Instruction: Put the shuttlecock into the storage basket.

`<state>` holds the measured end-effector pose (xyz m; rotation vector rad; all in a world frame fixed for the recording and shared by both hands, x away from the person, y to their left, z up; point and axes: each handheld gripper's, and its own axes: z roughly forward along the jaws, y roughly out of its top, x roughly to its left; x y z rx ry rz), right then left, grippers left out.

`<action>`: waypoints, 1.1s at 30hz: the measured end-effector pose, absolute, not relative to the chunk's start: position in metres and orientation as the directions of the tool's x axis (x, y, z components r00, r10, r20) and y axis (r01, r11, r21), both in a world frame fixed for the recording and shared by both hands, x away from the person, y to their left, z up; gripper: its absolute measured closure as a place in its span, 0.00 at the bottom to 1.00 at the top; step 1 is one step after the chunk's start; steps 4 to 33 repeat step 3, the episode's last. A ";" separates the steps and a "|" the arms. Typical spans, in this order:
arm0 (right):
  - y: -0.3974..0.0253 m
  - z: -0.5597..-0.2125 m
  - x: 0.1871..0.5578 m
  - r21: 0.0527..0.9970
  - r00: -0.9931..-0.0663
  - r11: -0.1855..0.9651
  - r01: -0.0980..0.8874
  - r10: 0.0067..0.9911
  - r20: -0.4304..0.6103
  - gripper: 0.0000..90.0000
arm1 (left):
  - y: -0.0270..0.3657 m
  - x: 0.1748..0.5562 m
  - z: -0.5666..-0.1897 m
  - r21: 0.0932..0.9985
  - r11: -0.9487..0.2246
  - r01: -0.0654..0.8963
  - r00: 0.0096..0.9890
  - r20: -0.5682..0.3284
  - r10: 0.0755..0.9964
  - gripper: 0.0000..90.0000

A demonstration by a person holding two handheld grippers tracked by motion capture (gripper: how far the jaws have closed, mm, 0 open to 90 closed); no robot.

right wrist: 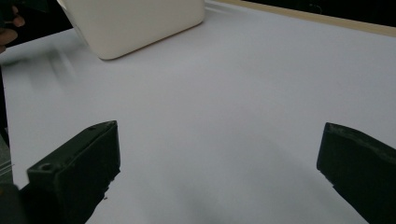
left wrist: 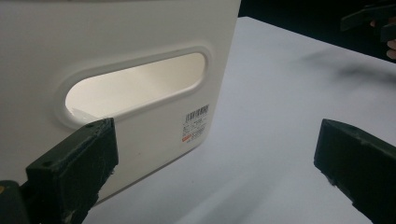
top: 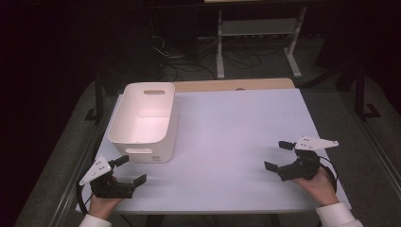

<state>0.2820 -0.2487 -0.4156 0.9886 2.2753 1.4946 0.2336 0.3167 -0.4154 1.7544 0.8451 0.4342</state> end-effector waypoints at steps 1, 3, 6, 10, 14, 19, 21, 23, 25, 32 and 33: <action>-0.249 -0.416 0.282 0.881 -0.741 0.244 0.404 0.653 0.159 0.00 | 0.317 0.234 -0.415 0.931 -0.158 0.328 0.680 -0.116 0.724 0.00; -0.248 -0.417 0.283 0.881 -0.742 0.248 0.403 0.653 0.156 0.00 | 0.316 0.234 -0.415 0.931 -0.158 0.329 0.680 -0.118 0.724 0.00; -0.248 -0.417 0.283 0.881 -0.742 0.248 0.403 0.653 0.156 0.00 | 0.316 0.234 -0.415 0.931 -0.158 0.329 0.680 -0.118 0.724 0.00; -0.248 -0.417 0.283 0.881 -0.742 0.248 0.403 0.653 0.156 0.00 | 0.316 0.234 -0.415 0.931 -0.158 0.329 0.680 -0.118 0.724 0.00; -0.248 -0.417 0.283 0.881 -0.742 0.248 0.403 0.653 0.156 0.00 | 0.316 0.234 -0.415 0.931 -0.158 0.329 0.680 -0.118 0.724 0.00; -0.248 -0.417 0.283 0.881 -0.742 0.248 0.403 0.653 0.156 0.00 | 0.316 0.234 -0.415 0.931 -0.158 0.329 0.680 -0.118 0.724 0.00; -0.248 -0.417 0.283 0.881 -0.742 0.248 0.403 0.653 0.156 0.00 | 0.316 0.234 -0.415 0.931 -0.158 0.329 0.680 -0.118 0.724 0.00; -0.248 -0.417 0.283 0.881 -0.742 0.248 0.403 0.653 0.156 0.00 | 0.316 0.234 -0.415 0.931 -0.158 0.329 0.680 -0.118 0.724 0.00; -0.248 -0.417 0.283 0.881 -0.742 0.248 0.403 0.653 0.156 0.00 | 0.316 0.234 -0.415 0.931 -0.158 0.329 0.680 -0.118 0.724 0.00; -0.248 -0.417 0.283 0.881 -0.742 0.248 0.403 0.653 0.156 0.00 | 0.316 0.234 -0.415 0.931 -0.158 0.329 0.680 -0.118 0.724 0.00; -0.248 -0.417 0.283 0.881 -0.742 0.248 0.403 0.653 0.156 0.00 | 0.316 0.234 -0.415 0.931 -0.158 0.329 0.680 -0.118 0.724 0.00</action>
